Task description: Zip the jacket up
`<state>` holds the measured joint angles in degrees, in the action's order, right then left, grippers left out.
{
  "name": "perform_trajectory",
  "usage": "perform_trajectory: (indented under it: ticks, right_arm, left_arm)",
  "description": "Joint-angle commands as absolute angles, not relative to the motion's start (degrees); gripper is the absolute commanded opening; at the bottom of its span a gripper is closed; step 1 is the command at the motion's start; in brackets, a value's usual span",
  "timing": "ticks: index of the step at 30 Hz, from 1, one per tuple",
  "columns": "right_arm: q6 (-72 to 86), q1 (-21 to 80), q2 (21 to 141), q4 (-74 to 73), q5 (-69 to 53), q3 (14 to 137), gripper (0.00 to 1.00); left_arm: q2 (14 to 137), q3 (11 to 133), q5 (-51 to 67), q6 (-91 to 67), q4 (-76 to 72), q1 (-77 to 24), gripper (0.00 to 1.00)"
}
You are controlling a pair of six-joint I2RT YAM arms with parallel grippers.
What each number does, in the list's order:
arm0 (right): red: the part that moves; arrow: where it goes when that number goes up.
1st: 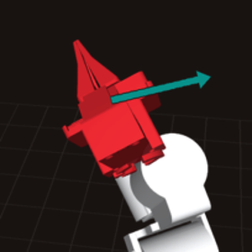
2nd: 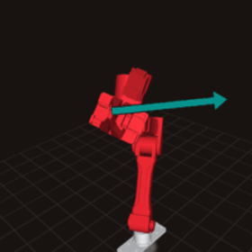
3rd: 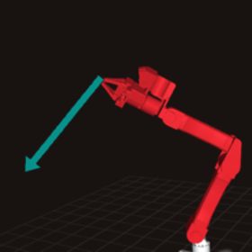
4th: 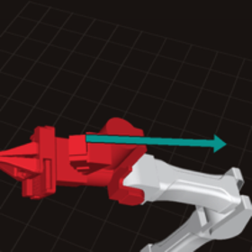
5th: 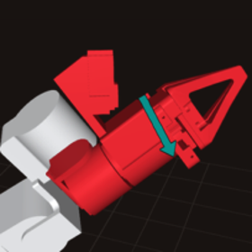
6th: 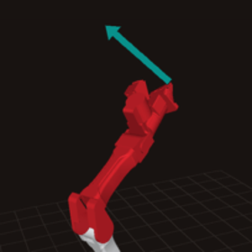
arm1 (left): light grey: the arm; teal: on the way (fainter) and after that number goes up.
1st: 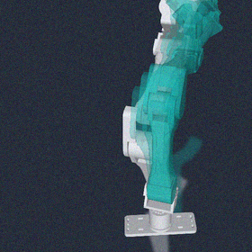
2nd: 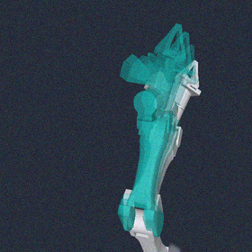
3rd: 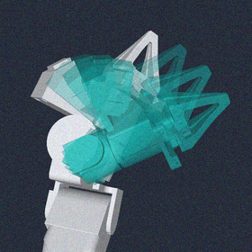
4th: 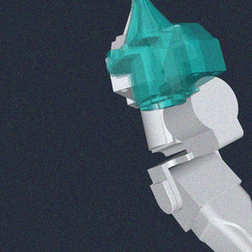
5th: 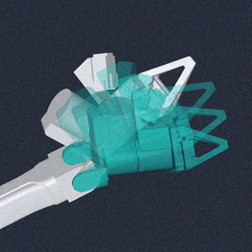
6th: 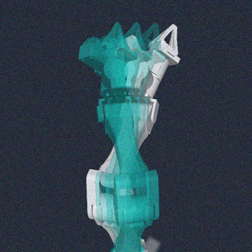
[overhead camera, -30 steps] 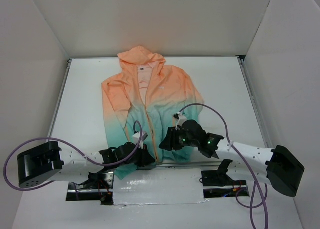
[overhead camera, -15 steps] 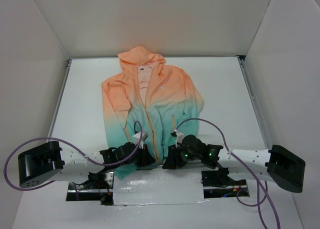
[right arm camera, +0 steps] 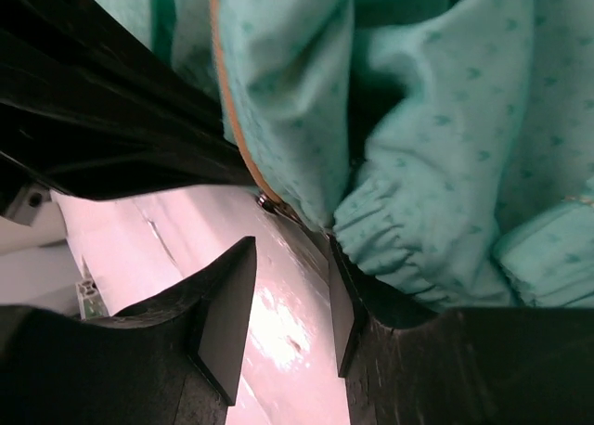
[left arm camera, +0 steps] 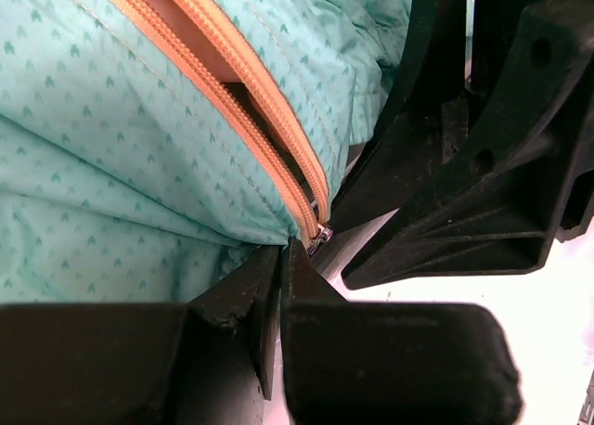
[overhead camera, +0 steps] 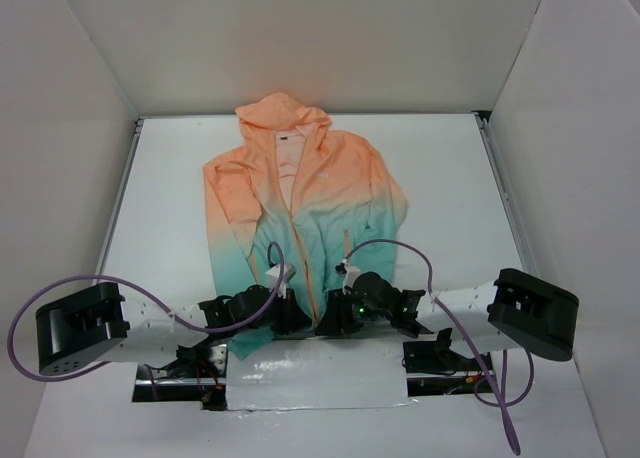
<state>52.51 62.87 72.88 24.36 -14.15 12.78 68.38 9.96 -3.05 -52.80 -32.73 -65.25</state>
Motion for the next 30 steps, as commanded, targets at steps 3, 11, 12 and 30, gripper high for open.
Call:
perform_trajectory:
  ticks: [3,11,12,30]
  right_arm:
    - [54.67,63.28,72.60,31.11,-10.99,12.66,0.44]
    - [55.81,63.37,73.74,32.61,-9.93,12.66,0.38]
    - [55.81,63.28,73.57,32.69,-9.93,12.66,0.35]
    - [57.65,63.46,70.40,29.01,-9.93,10.90,0.48]
  left_arm:
    - [68.55,9.05,-1.41,-52.73,-37.17,-65.04,0.00]
    - [70.40,9.84,-0.53,-52.82,-37.97,-65.04,0.00]
    - [70.49,9.84,-0.53,-52.82,-37.88,-65.04,0.00]
    - [70.22,9.84,-0.79,-53.88,-38.41,-65.13,0.00]
